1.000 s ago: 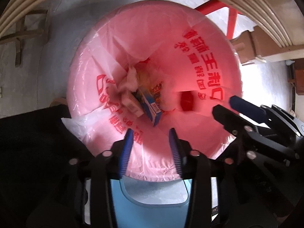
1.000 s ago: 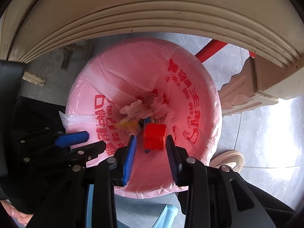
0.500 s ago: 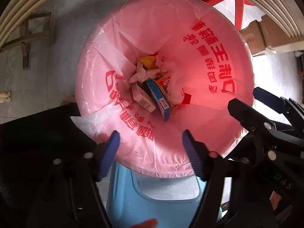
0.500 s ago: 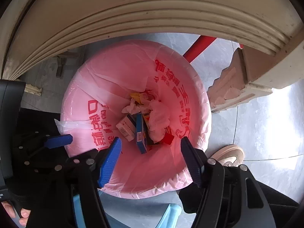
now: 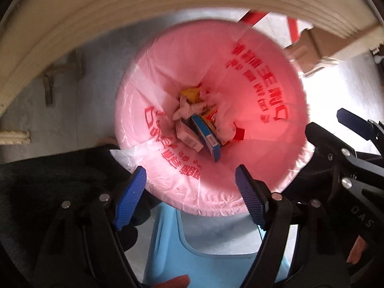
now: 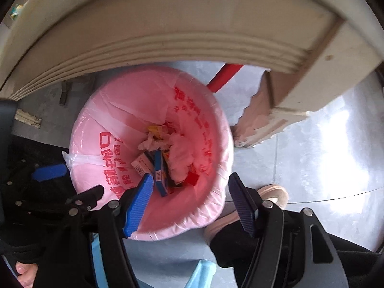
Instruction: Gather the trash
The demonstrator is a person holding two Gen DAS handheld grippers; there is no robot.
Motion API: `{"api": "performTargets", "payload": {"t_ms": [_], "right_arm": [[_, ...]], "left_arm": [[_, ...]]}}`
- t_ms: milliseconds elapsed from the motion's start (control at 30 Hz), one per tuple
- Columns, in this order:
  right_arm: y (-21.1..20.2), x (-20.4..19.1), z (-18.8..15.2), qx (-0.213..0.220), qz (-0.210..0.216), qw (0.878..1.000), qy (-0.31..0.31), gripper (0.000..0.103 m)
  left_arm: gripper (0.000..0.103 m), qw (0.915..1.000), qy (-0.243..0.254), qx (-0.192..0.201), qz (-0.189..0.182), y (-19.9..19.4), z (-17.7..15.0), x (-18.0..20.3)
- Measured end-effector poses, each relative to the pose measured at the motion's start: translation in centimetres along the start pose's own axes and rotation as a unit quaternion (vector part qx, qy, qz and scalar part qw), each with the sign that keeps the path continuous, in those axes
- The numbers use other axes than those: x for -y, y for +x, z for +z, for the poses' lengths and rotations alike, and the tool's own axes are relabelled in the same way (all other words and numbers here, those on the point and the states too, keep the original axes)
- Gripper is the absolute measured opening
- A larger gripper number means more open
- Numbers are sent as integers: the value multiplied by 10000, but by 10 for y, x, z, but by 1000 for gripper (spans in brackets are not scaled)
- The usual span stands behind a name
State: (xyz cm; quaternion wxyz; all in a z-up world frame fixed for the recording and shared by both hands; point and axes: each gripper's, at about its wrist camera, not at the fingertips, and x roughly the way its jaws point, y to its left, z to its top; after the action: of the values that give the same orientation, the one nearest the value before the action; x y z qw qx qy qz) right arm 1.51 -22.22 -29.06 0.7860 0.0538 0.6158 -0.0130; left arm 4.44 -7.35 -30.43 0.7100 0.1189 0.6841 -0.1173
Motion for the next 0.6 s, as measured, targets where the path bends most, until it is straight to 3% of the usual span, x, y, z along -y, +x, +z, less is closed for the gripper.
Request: {"api": "performTargets", "payload": {"t_ms": [233,433,500,600], "right_arm": [[-80,10,-7,966,-351,9947,80,65],[-157,9,-16,1797,-475,9825,85,66],[-186,7,-22,2165,-590,9744,107,84],[-226,8,-31,2637,-596,9626,163,87]], "left_arm": [[75,9947,56,1024,-61,-75,-11,4],[76,9816,45,1908,17,-150,-24,11],[80,9749,-20,2228,20,-178,-28,11],[82,9659,-135,2587,-7,-209,-32,8]]}}
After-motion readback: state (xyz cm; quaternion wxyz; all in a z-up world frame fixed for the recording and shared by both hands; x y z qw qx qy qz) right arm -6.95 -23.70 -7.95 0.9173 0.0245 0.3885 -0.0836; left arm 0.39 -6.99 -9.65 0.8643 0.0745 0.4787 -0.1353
